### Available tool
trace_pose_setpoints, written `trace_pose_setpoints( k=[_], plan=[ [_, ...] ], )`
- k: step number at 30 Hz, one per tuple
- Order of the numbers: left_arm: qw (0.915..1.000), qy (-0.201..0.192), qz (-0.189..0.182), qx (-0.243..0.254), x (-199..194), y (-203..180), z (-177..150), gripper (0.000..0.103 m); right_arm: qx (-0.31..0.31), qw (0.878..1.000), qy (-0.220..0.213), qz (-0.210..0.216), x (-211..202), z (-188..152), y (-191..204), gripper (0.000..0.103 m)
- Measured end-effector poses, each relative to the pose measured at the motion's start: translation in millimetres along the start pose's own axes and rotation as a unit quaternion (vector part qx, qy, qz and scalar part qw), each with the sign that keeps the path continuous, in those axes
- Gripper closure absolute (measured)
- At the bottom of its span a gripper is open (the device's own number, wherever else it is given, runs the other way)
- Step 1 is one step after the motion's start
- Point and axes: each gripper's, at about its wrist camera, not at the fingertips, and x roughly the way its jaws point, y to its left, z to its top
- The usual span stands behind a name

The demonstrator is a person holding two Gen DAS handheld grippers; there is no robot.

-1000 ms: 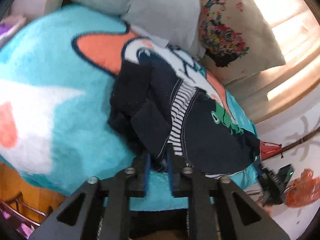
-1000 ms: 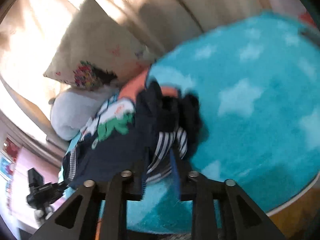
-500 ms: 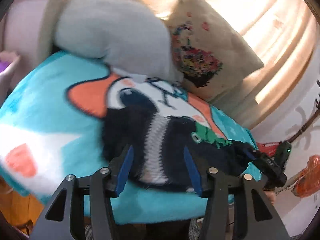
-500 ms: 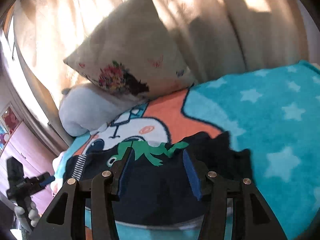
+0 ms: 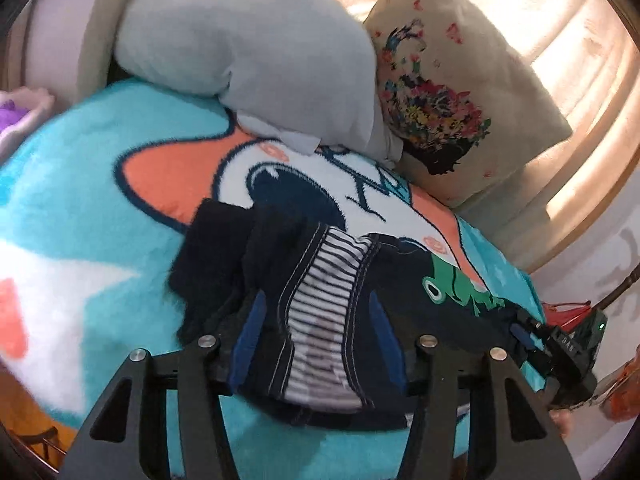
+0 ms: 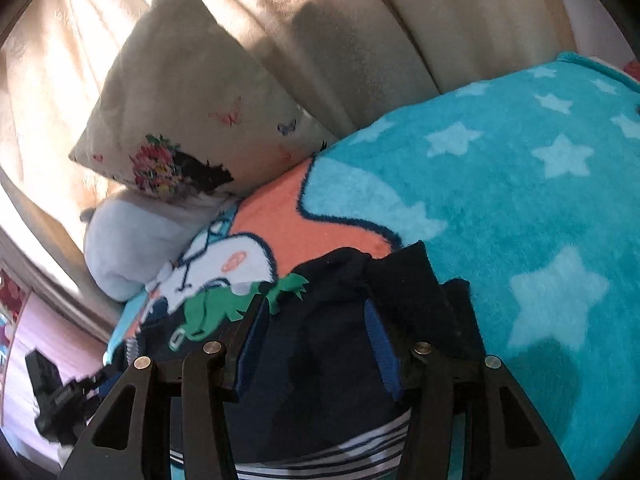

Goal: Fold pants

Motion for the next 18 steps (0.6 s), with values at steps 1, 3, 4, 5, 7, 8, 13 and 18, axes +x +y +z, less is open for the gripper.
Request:
trace_pose_setpoints(
  k=[1,3,4,5,7,8,13,18],
  plan=[
    [0.9999,-0.007,0.007,0.007,-6.3,-3.2,-0.7,0.050,0.003,1.000,-0.004,0.000,-2.3,-0.3,2.6,0.046],
    [0.9992,-0.028,0.020,0.020,-24.8,-8.5,-2.1,0.046,0.004,1.000,-0.013,-0.002,-10.1,-2.8,11.1,0.045],
    [0.9988,-0.037,0.023,0.024,-33.7,-9.9,-2.3,0.044,-0.002,1.000,-0.017,-0.004,-13.8,-3.8,15.9,0.045],
    [0.9984,-0.043,0.026,0.025,-40.0,-10.6,-2.4,0.043,-0.009,1.000,-0.020,-0.007,-16.7,-4.5,21.7,0.045],
    [0.9980,-0.053,0.026,0.023,-50.1,-10.5,-2.2,0.042,-0.027,0.999,-0.029,-0.012,-23.2,-6.3,36.5,0.044],
    [0.9978,-0.058,0.025,0.019,-55.7,-9.3,-2.9,0.042,-0.037,0.999,-0.031,-0.014,-25.3,-7.2,43.3,0.043],
    [0.9967,-0.075,0.030,0.007,-79.8,0.3,-11.5,0.042,-0.079,0.996,-0.028,-0.015,-27.4,-17.9,73.4,0.042],
    [0.9957,-0.087,0.034,0.001,-99.2,3.5,-17.8,0.041,-0.099,0.995,-0.017,0.001,-26.6,-31.3,93.7,0.042]
  ],
)
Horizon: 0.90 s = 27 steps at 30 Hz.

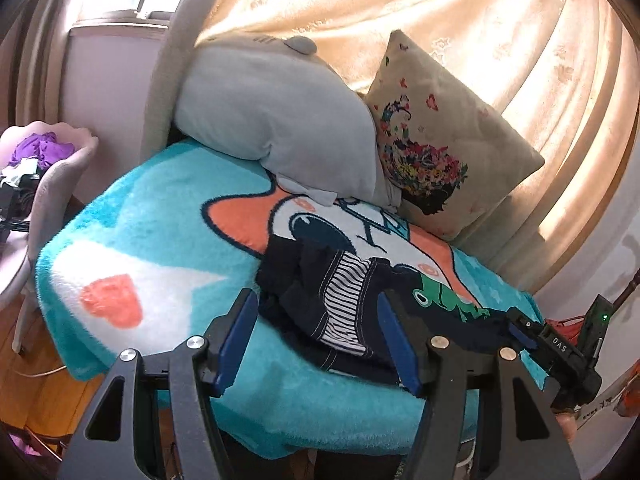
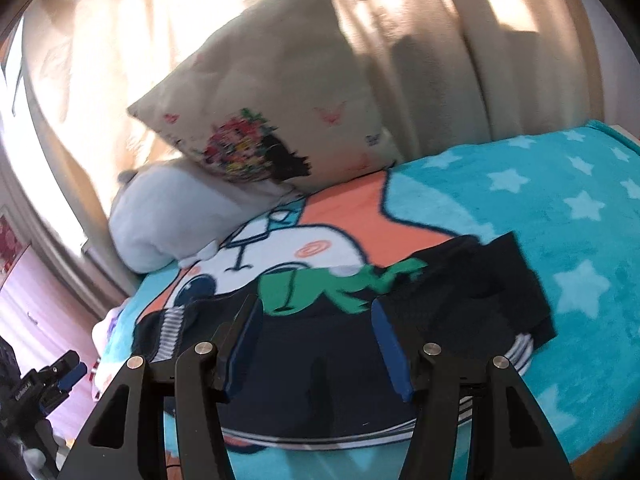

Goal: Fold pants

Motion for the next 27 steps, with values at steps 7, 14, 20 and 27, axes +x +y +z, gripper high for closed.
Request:
trace_pose_setpoints(
  k=[7,14,20,27],
  plan=[
    [0.9999,0.005,0.001,0.012,-4.7,-11.2,-4.5,0.037,-0.024,1.000,0.000,0.010,-8.7,-13.6,13.1,0.041],
    [0.9988,0.031,0.008,0.038,7.5,-33.2,-10.6,0.037,-0.019,1.000,-0.015,0.002,-16.9,-17.4,-1.8,0.039],
    [0.9941,0.068,-0.010,0.084,31.4,-71.6,-11.6,0.037,0.015,0.999,-0.029,-0.007,-26.6,-19.0,-34.7,0.039],
    [0.9784,0.138,-0.073,0.136,80.8,-129.5,-8.8,0.037,0.057,0.995,-0.072,-0.049,-59.5,-16.7,-85.0,0.036]
  ],
)
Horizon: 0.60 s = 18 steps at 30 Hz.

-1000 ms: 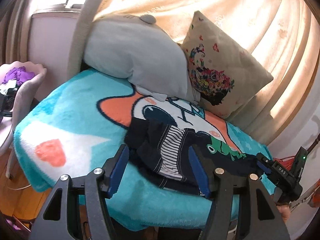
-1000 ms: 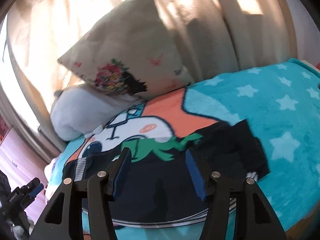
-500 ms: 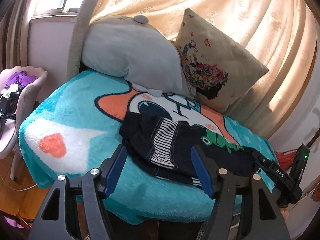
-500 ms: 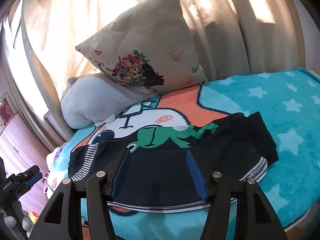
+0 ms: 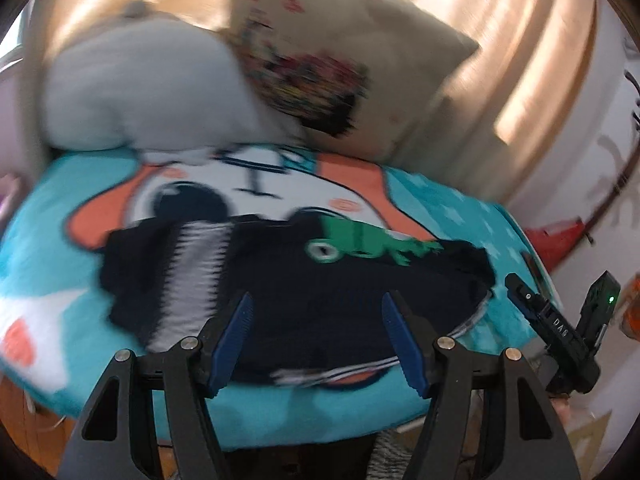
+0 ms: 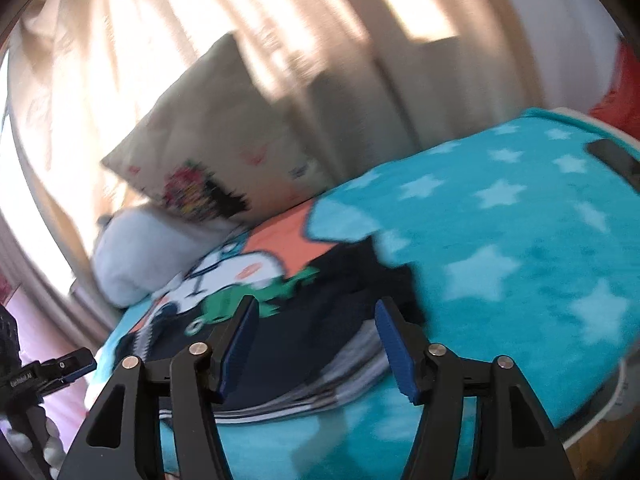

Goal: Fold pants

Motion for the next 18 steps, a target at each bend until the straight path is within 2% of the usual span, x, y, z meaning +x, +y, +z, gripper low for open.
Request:
trace_pose_setpoints(
  k=[4,7,13,15,18],
  plan=[
    [0.9973,0.047,-0.047,0.032,46.9,-43.4,26.9,0.037,0.019,0.999,-0.008,-0.040,-7.1,3.7,-31.9,0.032],
    [0.9916,0.083,-0.078,0.062,85.2,-83.0,44.2,0.037,0.032,0.998,0.009,-0.044,0.3,5.5,-47.5,0.032],
    [0.9731,0.161,-0.136,0.092,168.2,-149.7,66.4,0.037,0.028,0.998,0.048,-0.022,24.8,0.0,-52.7,0.032],
    [0.9644,0.193,-0.147,0.106,190.9,-167.4,68.5,0.037,0.024,0.998,0.057,-0.020,34.9,-3.1,-51.7,0.032],
    [0.9548,0.220,-0.144,0.139,218.3,-190.9,65.4,0.037,0.008,0.998,0.056,-0.017,42.0,-4.5,-47.0,0.032]
  ],
)
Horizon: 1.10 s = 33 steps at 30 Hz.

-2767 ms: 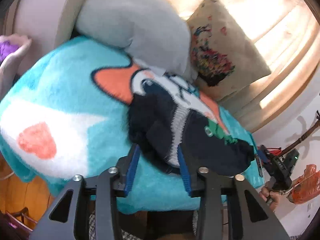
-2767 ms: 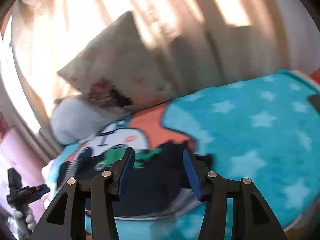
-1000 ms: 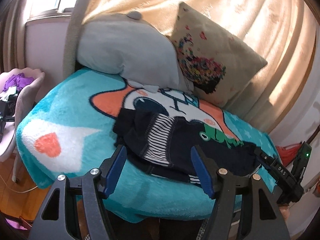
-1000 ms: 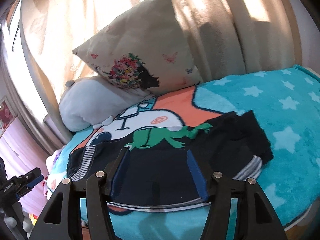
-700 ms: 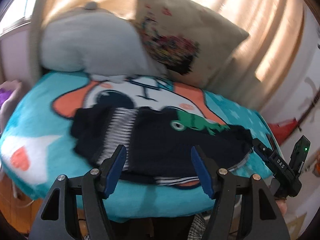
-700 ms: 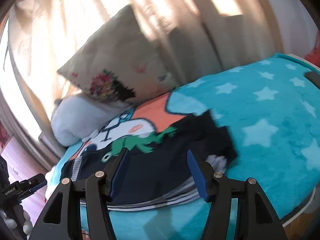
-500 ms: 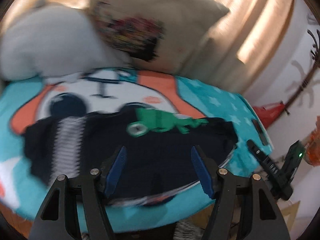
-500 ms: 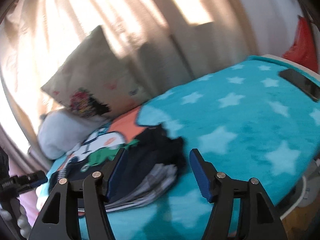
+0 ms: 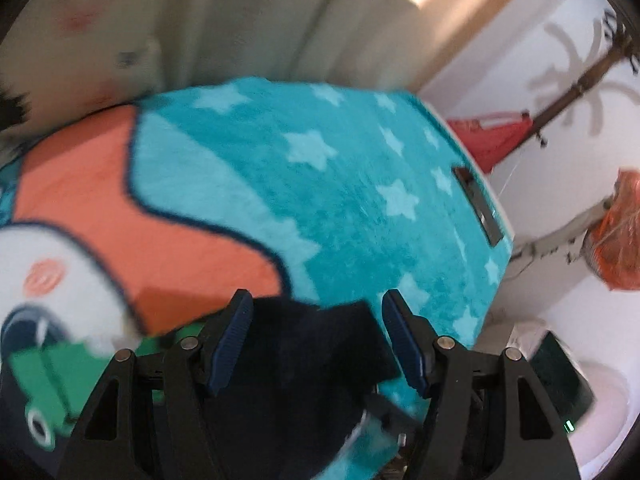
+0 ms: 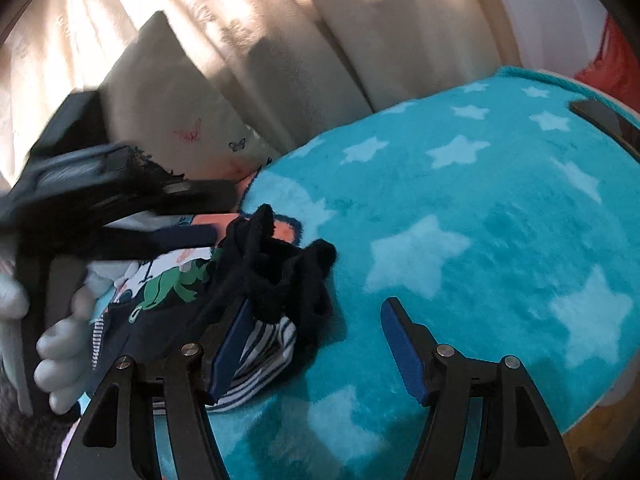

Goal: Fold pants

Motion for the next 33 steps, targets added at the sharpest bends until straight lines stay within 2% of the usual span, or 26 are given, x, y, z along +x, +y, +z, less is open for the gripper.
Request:
trace_pose_setpoints(
  k=[6,7,8,10,11,13,19,23,24,26,27,29,30,32,33],
  plan=[
    [0.9985,0.046,0.009,0.029,35.0,-11.1,3.4,0.038,-0.022,1.000,-0.004,0.019,10.8,2.6,11.5,0.032],
    [0.9981,0.048,0.011,0.036,37.4,-13.0,2.2,0.054,-0.023,0.999,-0.004,0.025,12.2,2.9,12.6,0.034],
    [0.9975,0.051,0.019,0.045,38.1,-14.8,-0.2,0.071,-0.024,0.999,-0.005,0.030,13.6,3.3,14.5,0.045],
    [0.9975,0.043,0.018,0.052,34.0,-15.6,-3.2,0.076,-0.031,0.999,-0.004,0.035,16.0,4.1,20.0,0.066],
    [0.9981,0.034,0.015,0.050,26.8,-14.4,-5.1,0.081,-0.032,0.999,-0.005,0.034,15.5,4.7,21.9,0.068],
    [0.9991,0.019,0.006,0.038,13.9,-9.4,-6.4,0.084,-0.038,0.998,-0.007,0.041,14.2,7.2,29.0,0.076],
    [0.9983,-0.053,-0.013,-0.019,-50.1,27.6,-30.5,0.084,-0.087,0.992,-0.008,0.090,3.4,10.5,72.0,0.078],
    [0.9914,-0.107,-0.004,-0.075,-88.8,71.7,-67.9,0.083,-0.125,0.984,0.013,0.129,14.3,3.4,113.3,0.079],
    [0.9895,-0.115,-0.002,-0.088,-93.8,80.0,-73.9,0.081,-0.136,0.981,0.022,0.138,19.6,-0.3,124.8,0.079],
    [0.9825,-0.136,-0.001,-0.127,-108.7,107.1,-96.1,0.067,-0.160,0.974,0.040,0.155,32.5,-9.7,146.5,0.076],
    [0.9788,-0.148,-0.001,-0.141,-116.2,116.3,-105.9,0.065,-0.169,0.972,0.047,0.158,39.5,-13.7,154.3,0.076],
    [0.9721,-0.167,-0.002,-0.165,-128.4,128.7,-123.1,0.060,-0.185,0.965,0.074,0.170,53.3,-25.0,171.0,0.066],
    [0.9655,-0.184,-0.005,-0.184,-140.2,137.8,-137.5,0.058,-0.192,0.961,0.089,0.177,59.1,-30.9,178.6,0.062],
    [0.9565,-0.206,-0.004,-0.207,-155.5,148.0,-156.8,0.048,-0.208,0.956,0.096,0.182,58.3,-38.5,191.4,0.044],
    [0.9507,-0.219,0.003,-0.219,-164.8,152.5,-168.5,0.048,-0.216,0.953,0.097,0.188,54.0,-39.7,196.6,0.044]
  ],
)
